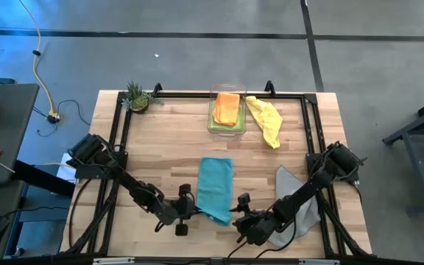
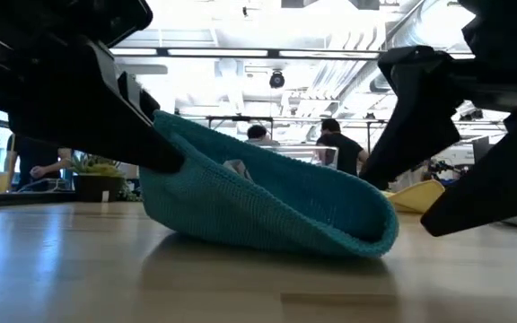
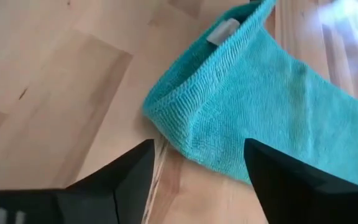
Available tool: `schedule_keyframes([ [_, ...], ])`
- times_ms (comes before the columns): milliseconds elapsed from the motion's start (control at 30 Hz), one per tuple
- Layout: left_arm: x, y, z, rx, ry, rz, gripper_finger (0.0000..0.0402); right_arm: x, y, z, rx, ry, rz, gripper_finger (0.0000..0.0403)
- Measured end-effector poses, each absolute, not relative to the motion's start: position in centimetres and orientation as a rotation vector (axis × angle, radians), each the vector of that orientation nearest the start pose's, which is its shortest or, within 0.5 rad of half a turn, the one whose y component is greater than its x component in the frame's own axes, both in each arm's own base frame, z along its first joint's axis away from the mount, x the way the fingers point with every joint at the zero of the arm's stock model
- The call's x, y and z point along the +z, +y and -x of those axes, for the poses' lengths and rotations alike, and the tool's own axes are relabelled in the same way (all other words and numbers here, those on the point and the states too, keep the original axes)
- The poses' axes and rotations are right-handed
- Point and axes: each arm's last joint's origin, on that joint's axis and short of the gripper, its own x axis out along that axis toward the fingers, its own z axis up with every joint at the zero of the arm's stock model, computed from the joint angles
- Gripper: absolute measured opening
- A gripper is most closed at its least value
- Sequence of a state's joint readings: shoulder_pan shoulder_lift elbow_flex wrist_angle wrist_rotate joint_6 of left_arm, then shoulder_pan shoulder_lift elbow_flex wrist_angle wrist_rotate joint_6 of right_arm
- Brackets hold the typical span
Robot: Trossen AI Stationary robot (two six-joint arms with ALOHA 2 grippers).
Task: Fold microfiber towels
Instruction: Fold the blue microfiber cloth
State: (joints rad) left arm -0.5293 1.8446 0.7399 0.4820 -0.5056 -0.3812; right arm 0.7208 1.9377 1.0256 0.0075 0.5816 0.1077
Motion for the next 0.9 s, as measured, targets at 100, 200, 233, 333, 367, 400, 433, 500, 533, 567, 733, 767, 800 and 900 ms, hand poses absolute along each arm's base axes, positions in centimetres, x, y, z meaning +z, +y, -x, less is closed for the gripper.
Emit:
schedule_keyframes([
  [100,11.1,-15.5,-29.2,0.08,0.534,0.066,0.0,12.2,23.3,-28.8,0.12,0.708,0.507,0.0246],
  [200,11.1,-15.5,-29.3,0.082,0.533,0.074,0.0,12.4,23.7,-28.8,0.152,0.669,0.593,0.0237],
  [233,11.1,-15.5,-29.3,0.082,0.533,0.074,0.0,12.4,23.8,-28.8,0.162,0.66,0.616,0.0231],
  [333,11.1,-15.5,-29.3,0.085,0.533,0.081,0.0,12.3,23.9,-28.8,0.181,0.657,0.629,0.0213],
  [367,11.1,-15.4,-29.3,0.086,0.533,0.084,0.0,12.1,23.9,-28.9,0.183,0.66,0.634,0.0208],
  [400,11.1,-15.4,-29.3,0.086,0.533,0.085,0.0,11.7,23.9,-28.9,0.188,0.666,0.652,0.0204],
  [433,11.1,-15.4,-29.3,0.086,0.533,0.084,0.0,11.2,23.9,-29.0,0.192,0.67,0.671,0.0201],
  [500,11.1,-15.4,-29.3,0.086,0.533,0.085,0.0,10.3,24.1,-29.1,0.185,0.664,0.719,0.0198],
  [533,11.1,-15.4,-29.3,0.086,0.533,0.084,0.0,10.2,24.2,-29.1,0.17,0.65,0.739,0.0197],
  [567,11.1,-15.4,-29.3,0.086,0.533,0.084,0.0,10.1,24.3,-29.1,0.145,0.637,0.754,0.0197],
  [733,11.1,-15.4,-29.3,0.089,0.532,0.092,0.0,10.2,24.3,-29.4,0.093,0.602,0.775,0.0187],
  [767,11.1,-15.3,-29.3,0.091,0.533,0.093,0.0,10.2,24.3,-29.4,0.109,0.605,0.77,0.018],
  [800,11.1,-15.3,-29.3,0.089,0.533,0.093,0.0,10.1,24.4,-29.4,0.127,0.607,0.762,0.0172],
  [900,11.1,-15.2,-29.4,0.092,0.533,0.094,0.0,9.9,24.5,-29.5,0.145,0.608,0.753,0.0139],
])
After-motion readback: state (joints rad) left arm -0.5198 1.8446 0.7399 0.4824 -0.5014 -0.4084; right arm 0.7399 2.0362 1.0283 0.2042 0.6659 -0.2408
